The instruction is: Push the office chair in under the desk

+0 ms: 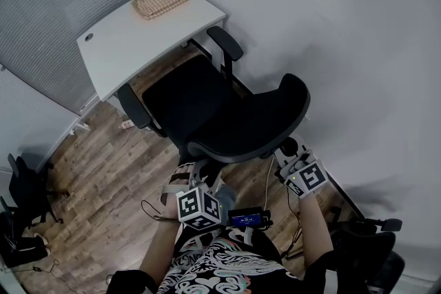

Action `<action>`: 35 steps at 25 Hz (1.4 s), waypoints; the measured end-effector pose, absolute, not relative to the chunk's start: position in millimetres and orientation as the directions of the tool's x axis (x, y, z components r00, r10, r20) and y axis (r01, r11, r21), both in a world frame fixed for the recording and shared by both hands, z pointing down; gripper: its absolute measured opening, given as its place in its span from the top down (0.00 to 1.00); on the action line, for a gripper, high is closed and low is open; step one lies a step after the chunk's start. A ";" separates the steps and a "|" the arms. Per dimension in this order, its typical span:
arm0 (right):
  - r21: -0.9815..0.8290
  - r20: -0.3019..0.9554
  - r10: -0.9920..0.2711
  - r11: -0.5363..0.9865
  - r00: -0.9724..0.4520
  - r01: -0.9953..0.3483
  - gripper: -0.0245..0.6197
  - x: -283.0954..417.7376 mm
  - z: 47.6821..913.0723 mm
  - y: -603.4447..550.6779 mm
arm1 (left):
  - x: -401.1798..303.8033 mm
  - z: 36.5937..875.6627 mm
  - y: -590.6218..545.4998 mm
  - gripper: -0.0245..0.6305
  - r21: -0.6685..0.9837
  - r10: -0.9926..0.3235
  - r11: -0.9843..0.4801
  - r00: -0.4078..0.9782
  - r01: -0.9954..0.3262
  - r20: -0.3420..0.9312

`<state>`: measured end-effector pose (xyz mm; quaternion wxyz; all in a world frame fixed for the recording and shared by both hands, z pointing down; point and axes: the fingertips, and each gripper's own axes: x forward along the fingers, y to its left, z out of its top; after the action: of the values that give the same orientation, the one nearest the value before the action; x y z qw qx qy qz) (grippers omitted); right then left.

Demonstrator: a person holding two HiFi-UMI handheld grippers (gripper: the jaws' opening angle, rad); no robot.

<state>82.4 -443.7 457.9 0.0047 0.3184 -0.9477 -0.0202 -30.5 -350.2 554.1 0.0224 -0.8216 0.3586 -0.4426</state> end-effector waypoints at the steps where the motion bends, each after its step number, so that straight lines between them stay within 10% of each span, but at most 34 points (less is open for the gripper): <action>1: 0.038 -0.004 -0.603 0.797 -0.798 -0.603 0.88 83.0 458.2 -445.4 | -29.9 553.9 -351.3 0.74 -0.356 -0.611 -0.740 0.347 -0.571 0.712; 35: 0.027 -0.034 -0.621 0.783 -0.783 -0.622 0.88 97.9 459.3 -476.5 | -14.8 555.4 -373.2 0.74 -0.378 -0.638 -0.718 0.335 -0.584 0.693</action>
<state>97.9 -476.5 459.3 -0.0118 0.3290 -0.9441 -0.0182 -14.8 -373.2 555.4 0.0305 -0.8165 0.3743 -0.4386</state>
